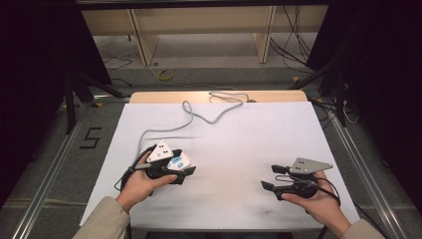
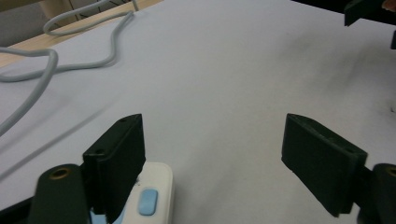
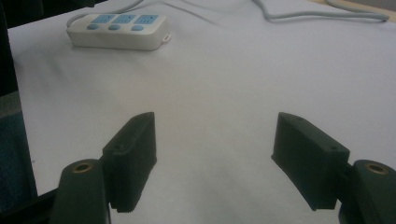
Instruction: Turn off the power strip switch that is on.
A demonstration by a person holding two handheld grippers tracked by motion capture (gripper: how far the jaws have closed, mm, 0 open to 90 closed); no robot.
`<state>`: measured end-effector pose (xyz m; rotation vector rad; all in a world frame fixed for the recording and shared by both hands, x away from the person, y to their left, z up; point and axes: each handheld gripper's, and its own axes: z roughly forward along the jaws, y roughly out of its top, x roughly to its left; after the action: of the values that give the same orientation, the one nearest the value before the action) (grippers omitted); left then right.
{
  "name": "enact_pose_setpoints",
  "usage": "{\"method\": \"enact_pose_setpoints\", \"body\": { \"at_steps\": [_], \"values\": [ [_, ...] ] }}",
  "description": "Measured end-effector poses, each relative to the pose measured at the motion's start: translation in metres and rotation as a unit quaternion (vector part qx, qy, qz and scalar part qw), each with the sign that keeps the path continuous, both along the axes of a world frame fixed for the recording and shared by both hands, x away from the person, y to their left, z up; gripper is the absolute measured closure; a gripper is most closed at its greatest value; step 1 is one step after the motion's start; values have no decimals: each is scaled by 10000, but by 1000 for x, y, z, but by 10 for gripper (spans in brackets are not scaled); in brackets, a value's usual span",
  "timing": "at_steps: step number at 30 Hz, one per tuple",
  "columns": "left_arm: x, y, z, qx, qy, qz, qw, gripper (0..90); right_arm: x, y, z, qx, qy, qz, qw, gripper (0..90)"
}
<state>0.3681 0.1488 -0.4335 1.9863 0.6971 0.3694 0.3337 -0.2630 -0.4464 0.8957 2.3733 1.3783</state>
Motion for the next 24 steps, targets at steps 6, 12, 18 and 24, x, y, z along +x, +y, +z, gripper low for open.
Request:
{"method": "enact_pose_setpoints", "body": {
  "at_steps": [6,12,18,24],
  "values": [
    [-13,-6,-5,169,-85,-199,9996,158,0,-1,0,1,-6,5,10000,303],
    [-22,-6,-10,447,-239,-248,9984,157,-1,-1,0,1,-4,12,10000,301],
    [-27,-1,-12,515,-234,-198,9982,158,-1,-1,0,-11,19,2,10000,300],
    [-31,5,-13,679,-306,-146,9971,158,-1,-1,0,-16,19,8,10000,300]
  ]
}}
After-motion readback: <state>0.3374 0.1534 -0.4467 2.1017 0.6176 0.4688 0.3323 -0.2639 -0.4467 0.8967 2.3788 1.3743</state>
